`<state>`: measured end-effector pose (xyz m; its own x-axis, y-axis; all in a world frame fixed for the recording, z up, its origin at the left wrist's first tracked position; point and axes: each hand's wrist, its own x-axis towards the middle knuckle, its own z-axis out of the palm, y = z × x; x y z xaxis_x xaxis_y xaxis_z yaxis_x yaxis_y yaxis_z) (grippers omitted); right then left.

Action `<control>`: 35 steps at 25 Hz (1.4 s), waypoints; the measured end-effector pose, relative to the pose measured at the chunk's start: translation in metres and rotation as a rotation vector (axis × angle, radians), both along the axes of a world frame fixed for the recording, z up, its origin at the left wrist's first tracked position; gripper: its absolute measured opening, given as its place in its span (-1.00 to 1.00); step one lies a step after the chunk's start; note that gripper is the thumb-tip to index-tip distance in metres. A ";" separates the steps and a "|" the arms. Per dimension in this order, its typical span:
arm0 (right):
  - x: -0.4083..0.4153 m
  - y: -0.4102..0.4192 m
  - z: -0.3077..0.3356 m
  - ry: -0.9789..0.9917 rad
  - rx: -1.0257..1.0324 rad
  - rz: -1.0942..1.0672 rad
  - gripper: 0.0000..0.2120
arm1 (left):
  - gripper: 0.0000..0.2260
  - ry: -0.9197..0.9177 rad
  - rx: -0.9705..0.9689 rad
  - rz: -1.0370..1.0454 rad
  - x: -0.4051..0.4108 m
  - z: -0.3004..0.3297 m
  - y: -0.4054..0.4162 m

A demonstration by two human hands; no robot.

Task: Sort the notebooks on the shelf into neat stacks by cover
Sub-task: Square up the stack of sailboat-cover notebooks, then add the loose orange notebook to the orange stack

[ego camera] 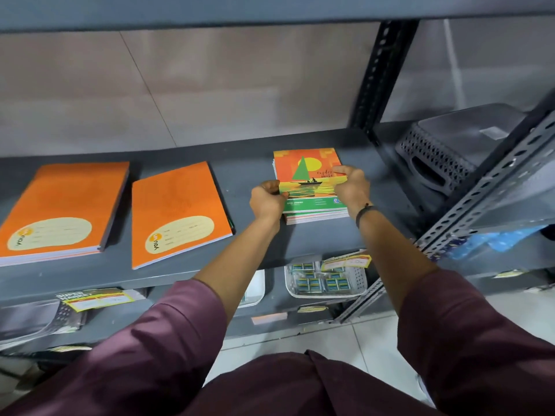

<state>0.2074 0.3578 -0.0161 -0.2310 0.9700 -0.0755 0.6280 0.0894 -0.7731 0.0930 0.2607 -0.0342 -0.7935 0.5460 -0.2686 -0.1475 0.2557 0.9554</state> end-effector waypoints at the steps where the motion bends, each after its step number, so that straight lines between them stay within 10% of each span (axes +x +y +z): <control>1: 0.001 -0.001 -0.002 -0.003 0.000 0.007 -0.47 | -0.76 0.011 -0.006 -0.010 0.002 -0.002 -0.001; 10: -0.003 -0.010 0.005 -0.160 0.138 -0.032 -0.52 | -0.77 0.131 -0.035 -0.074 0.005 0.001 -0.014; 13: -0.026 -0.034 0.016 -0.130 0.341 0.033 -0.58 | -0.71 0.418 -0.134 0.082 -0.022 0.006 -0.047; 16: -0.075 -0.072 0.015 0.069 0.115 0.348 -0.62 | -0.66 0.605 -0.464 0.399 -0.070 0.002 -0.102; 21: -0.133 -0.128 -0.010 0.015 -0.237 0.585 -0.45 | -0.59 0.345 -0.715 0.395 -0.109 -0.012 -0.166; 35: -0.202 -0.162 -0.023 0.371 -0.341 0.013 -0.82 | -0.65 0.209 -0.003 0.295 -0.183 0.026 -0.196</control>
<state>0.0055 0.1962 -0.0396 -0.3141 0.9014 -0.2980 0.3058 -0.2011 -0.9306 -0.0895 0.0646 -0.0086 -0.9547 0.2852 -0.0856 -0.0171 0.2344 0.9720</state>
